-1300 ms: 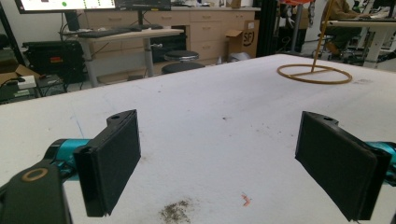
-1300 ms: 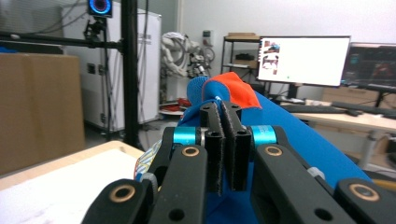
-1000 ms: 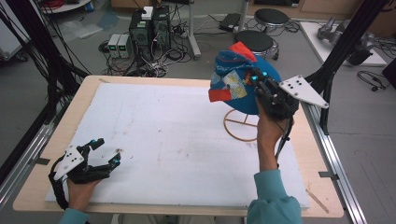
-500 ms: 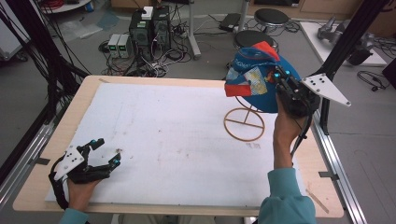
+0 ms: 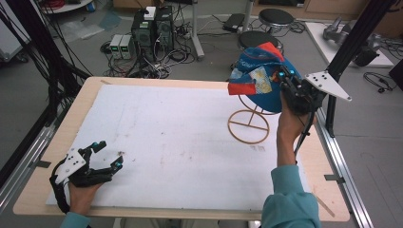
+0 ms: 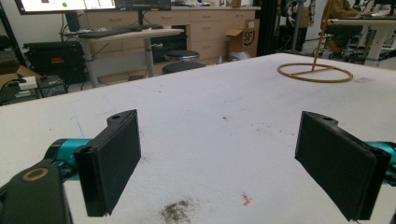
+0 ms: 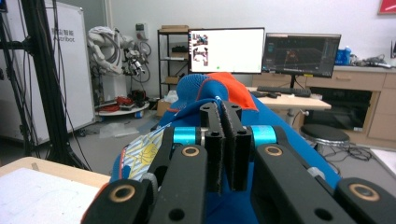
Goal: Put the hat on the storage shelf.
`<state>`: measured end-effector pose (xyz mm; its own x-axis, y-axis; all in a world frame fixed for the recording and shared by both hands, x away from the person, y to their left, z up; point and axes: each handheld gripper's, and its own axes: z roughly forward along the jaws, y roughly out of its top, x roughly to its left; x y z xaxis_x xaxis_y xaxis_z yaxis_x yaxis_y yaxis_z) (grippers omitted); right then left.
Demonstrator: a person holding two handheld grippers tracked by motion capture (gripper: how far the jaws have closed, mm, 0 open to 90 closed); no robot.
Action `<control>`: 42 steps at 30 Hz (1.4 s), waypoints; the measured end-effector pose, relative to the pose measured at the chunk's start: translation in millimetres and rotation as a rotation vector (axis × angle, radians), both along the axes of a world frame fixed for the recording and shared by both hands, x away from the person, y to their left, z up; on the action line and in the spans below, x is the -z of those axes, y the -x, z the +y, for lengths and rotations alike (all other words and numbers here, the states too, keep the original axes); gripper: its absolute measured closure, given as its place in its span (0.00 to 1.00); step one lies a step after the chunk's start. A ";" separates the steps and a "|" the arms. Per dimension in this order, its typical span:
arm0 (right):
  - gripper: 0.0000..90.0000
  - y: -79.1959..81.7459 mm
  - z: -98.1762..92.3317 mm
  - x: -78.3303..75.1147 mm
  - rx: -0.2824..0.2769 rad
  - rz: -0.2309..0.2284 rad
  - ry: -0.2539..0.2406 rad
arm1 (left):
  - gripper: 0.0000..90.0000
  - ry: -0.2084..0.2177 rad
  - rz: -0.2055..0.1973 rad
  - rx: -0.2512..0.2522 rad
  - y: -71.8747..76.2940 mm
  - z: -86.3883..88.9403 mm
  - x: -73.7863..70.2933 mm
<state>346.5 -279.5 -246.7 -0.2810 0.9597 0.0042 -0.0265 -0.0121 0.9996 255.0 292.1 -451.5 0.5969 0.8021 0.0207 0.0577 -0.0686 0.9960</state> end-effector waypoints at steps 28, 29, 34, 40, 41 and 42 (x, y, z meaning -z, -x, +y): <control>0.98 -18.3 22.2 -13.9 -0.057 -0.020 -0.019 | 0.16 0.001 -0.003 -0.001 0.1 -0.4 0.3; 0.98 -18.8 21.9 -13.3 -0.055 -0.013 -0.019 | 0.16 -0.002 -0.005 0.000 0.1 -0.1 0.1; 0.98 -19.1 17.6 -11.4 -0.036 0.003 -0.001 | 0.16 0.001 -0.003 0.000 0.1 -0.4 0.2; 0.98 -12.6 3.9 -3.9 -0.011 0.018 0.010 | 0.16 -0.007 -0.005 0.003 0.3 -0.5 0.1; 0.98 -10.8 1.4 -2.3 -0.005 0.024 0.001 | 0.16 -0.004 -0.006 0.002 0.3 -0.8 0.1; 0.98 -7.7 -4.7 0.7 0.001 0.027 0.001 | 0.16 -0.006 -0.006 0.002 0.3 -0.8 0.1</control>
<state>354.2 -284.2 -247.4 -0.2802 0.9599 0.0107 0.0001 -0.0112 0.9999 254.7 291.3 -451.5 0.5982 0.8009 0.0285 0.0521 -0.0744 0.9959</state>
